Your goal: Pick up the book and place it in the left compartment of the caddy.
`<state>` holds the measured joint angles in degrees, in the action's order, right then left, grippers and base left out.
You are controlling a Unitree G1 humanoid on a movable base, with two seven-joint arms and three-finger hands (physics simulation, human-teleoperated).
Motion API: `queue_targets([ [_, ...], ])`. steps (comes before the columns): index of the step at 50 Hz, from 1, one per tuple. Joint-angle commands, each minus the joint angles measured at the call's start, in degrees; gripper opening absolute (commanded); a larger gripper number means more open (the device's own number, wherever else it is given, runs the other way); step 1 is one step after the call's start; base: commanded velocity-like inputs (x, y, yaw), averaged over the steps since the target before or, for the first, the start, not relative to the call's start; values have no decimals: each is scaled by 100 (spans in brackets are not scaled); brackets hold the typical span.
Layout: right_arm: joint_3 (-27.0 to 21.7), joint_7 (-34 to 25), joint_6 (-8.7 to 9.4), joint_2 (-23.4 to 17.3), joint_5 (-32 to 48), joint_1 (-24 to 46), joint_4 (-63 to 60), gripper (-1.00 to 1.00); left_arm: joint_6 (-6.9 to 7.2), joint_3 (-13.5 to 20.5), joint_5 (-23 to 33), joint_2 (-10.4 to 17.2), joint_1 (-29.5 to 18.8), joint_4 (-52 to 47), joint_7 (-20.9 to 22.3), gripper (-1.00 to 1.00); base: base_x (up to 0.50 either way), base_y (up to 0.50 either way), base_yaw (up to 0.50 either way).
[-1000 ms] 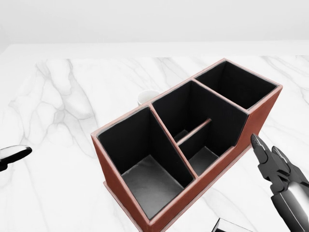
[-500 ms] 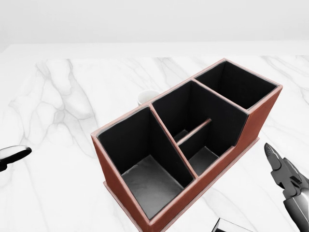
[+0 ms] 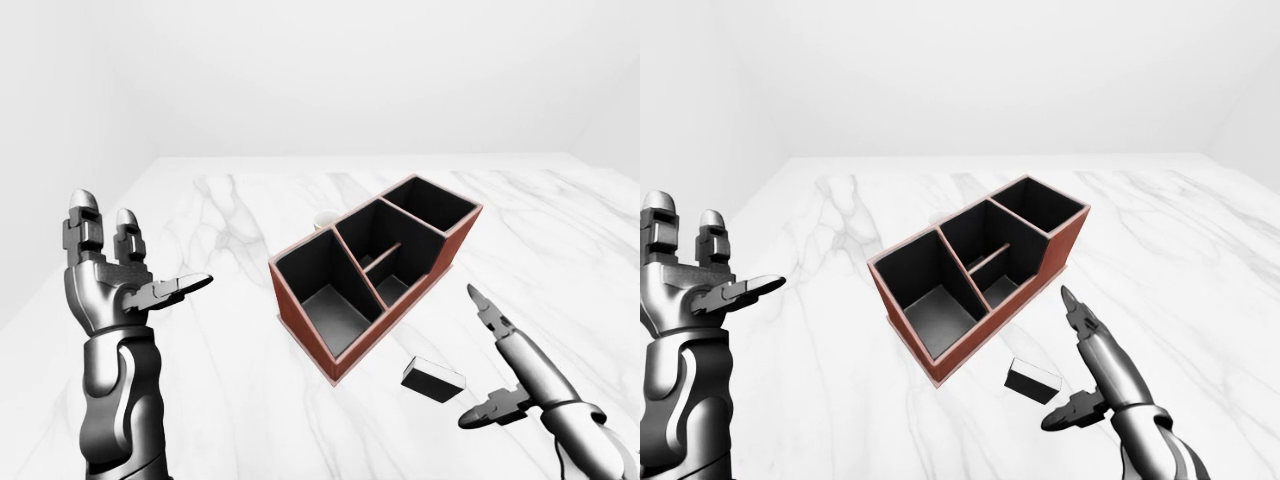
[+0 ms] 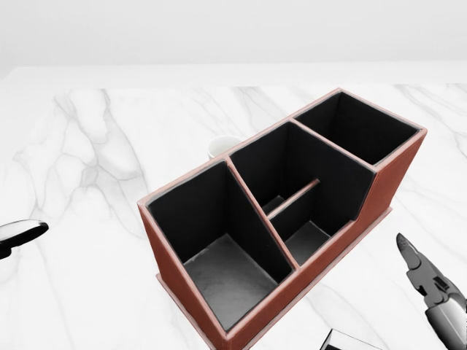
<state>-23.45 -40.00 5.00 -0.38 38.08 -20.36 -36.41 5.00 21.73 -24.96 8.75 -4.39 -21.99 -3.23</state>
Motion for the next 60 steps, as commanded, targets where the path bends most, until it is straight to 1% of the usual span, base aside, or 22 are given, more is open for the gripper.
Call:
queue_targets([
  [1, -33, 0, 0, -43, -123, 90, 586, 100, 0, -272, 281, -117, 89, 148, -36, 100, 0, 0, 0],
  [10, 11, 0, 0, -149, -128, 173, 695, 100, 0, -271, 287, -119, 94, 147, -33, 100, 0, 0, 0],
  [12, 18, 0, 0, -178, -163, 185, 842, 100, 0, -264, 277, -113, 85, 142, -40, 100, 0, 0, 0],
  [13, -120, 0, 0, -280, -343, 322, 1360, 100, 0, -257, 281, -109, 80, 166, -35, 100, 0, 0, 0],
  [14, -122, 0, 0, -303, -384, 328, 1426, 100, 0, -260, 284, -107, 75, 172, -35, 100, 0, 0, 0],
  [24, 1, 0, 0, -414, -496, 366, 1574, 100, 0, -263, 285, -102, 69, 198, -40, 100, 0, 0, 0],
  [42, 84, 0, 0, -608, -591, 512, 1965, 100, 0, -274, 300, -107, 78, 204, -35, 100, 0, 0, 0],
  [60, 196, 0, 0, -702, -470, 476, 2251, 100, 0, -256, 283, -98, 69, 151, -52, 100, 0, 0, 0],
])
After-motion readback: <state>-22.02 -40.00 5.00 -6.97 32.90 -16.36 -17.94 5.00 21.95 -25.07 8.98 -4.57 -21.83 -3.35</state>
